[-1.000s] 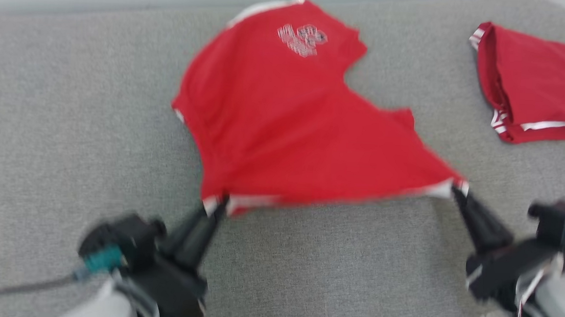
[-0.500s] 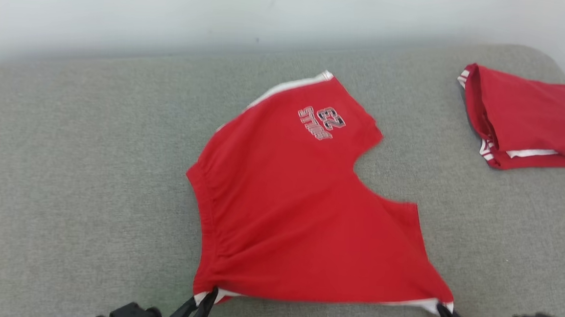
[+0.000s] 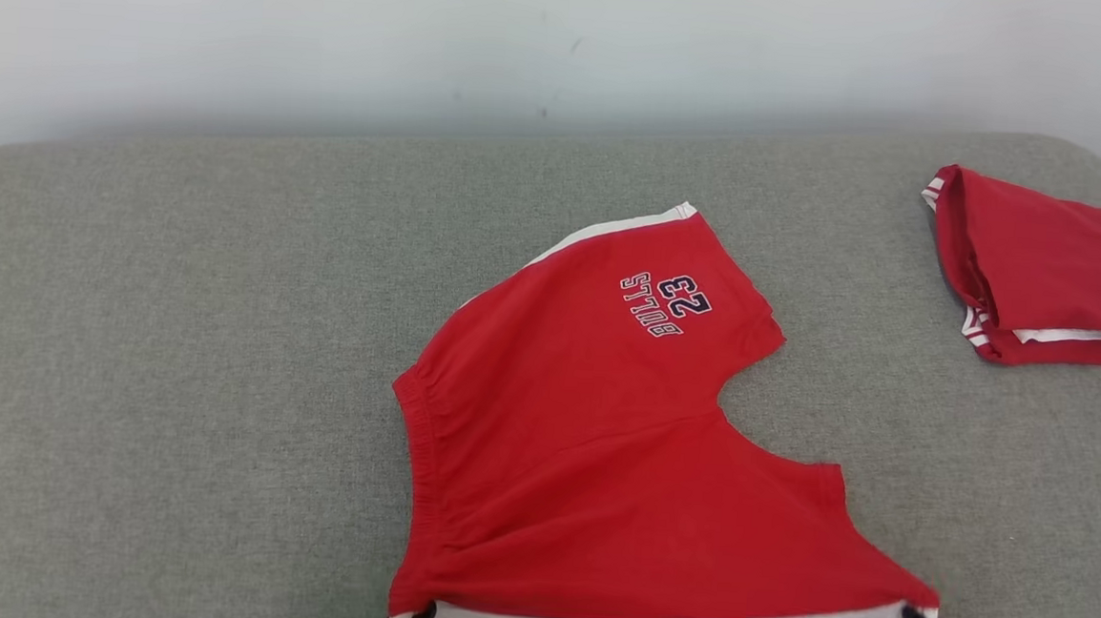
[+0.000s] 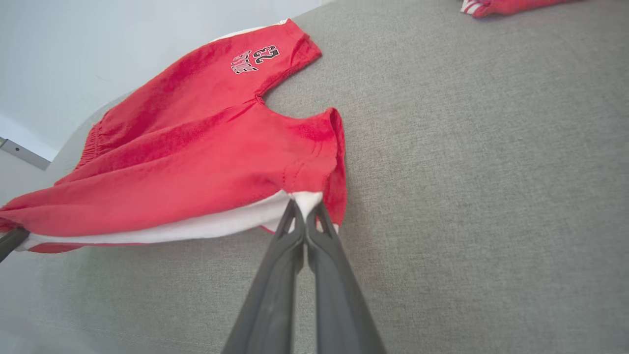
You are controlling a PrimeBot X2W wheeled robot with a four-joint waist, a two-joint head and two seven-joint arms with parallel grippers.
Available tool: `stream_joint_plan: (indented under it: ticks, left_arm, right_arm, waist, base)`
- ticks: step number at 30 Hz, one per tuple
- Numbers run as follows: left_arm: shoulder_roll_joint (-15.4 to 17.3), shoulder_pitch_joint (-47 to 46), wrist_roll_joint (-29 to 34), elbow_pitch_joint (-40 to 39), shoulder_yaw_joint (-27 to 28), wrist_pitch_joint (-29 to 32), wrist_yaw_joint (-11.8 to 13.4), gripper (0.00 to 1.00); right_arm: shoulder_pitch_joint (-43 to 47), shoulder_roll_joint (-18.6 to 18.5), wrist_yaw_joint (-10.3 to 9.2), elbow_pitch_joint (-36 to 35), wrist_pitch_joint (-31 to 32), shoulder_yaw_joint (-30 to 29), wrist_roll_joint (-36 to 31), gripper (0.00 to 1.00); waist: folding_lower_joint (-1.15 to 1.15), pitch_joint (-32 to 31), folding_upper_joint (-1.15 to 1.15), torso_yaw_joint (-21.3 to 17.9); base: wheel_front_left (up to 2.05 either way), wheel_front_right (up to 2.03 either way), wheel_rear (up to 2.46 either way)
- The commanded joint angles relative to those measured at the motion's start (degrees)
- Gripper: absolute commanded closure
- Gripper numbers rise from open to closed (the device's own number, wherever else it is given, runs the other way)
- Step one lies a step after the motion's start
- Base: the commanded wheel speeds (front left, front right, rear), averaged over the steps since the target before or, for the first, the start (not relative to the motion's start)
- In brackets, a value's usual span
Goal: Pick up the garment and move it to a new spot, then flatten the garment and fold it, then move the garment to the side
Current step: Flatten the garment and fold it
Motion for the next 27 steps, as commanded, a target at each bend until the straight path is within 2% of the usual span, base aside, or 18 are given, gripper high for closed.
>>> stream_joint_plan:
  ticks: [1,6,12,18,27]
  left_arm:
    - [-0.48,-0.71,0.55,-0.15,0.57,-0.17,-0.08,1.00]
    - [-2.16,-3.30,2.05,-0.12,2.59,-0.17,-0.04,1.00]
    - [-5.85,-8.42,2.94,1.42,5.01,-0.17,-1.47,1.00]
    - [-9.52,-14.28,3.46,5.77,6.67,-0.17,-3.28,1.00]
    - [-15.20,-24.04,3.96,13.61,6.05,0.19,-5.86,1.00]
  right_arm:
    - [-1.37,0.06,0.00,-0.74,0.48,-0.67,-0.74,1.00]
    - [-8.31,-1.35,0.00,-1.10,2.96,-0.85,-1.79,1.00]
    - [-20.62,-3.03,0.00,3.64,4.94,0.79,-2.14,1.00]
    - [-34.95,-4.67,0.00,11.76,6.04,4.00,-1.80,1.00]
    - [-55.19,-5.55,0.00,28.72,4.93,8.74,-2.23,1.00]
  waist:
    - [0.00,0.17,0.00,0.15]
    - [0.00,0.98,0.00,1.31]
    - [0.00,2.88,0.00,4.05]
    - [0.00,5.65,0.00,6.49]
    - [0.00,11.34,0.00,10.54]
  base:
    - [0.00,0.00,0.00]
    - [0.00,0.00,0.00]
    - [0.00,0.00,0.00]
    - [0.00,0.00,0.00]
    - [0.00,0.00,0.00]
